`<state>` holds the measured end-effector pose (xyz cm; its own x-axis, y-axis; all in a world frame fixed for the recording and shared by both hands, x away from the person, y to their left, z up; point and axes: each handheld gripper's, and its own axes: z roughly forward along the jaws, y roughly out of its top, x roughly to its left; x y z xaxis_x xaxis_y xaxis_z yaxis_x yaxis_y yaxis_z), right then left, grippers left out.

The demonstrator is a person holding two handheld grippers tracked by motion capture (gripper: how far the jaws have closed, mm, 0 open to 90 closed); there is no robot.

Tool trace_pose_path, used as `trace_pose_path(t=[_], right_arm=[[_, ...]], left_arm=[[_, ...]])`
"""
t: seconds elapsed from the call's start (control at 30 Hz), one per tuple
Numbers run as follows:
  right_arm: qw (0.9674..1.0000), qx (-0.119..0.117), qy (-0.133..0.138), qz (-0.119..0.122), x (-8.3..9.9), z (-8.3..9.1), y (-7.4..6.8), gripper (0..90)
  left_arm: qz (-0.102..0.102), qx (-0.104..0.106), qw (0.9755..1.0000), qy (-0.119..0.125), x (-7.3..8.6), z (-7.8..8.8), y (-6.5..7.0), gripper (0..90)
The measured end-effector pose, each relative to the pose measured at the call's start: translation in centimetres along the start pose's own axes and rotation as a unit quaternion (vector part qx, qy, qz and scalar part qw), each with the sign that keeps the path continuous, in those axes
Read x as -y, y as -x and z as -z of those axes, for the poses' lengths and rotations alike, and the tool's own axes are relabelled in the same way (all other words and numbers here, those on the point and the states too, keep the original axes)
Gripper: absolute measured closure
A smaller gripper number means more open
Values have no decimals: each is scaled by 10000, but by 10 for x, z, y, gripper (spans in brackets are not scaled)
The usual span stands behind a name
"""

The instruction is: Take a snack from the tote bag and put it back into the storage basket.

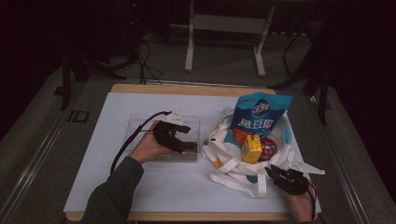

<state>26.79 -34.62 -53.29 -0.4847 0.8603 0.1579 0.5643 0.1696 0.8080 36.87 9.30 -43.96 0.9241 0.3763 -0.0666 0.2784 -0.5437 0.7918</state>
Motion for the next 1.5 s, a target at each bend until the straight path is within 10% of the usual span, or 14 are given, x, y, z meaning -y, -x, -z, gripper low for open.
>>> trace_pose_path(t=[0.37, 1.5], right_arm=[[10000, 1, 3, 0, 0, 0, 0, 685], [10000, 7, 21, 17, 1, 0, 0, 682]], left_arm=[[-110, -357, 9991, 210, -8, -13, 12, 280], [-118, -457, 9946, 923, -31, -31, 32, 291]])
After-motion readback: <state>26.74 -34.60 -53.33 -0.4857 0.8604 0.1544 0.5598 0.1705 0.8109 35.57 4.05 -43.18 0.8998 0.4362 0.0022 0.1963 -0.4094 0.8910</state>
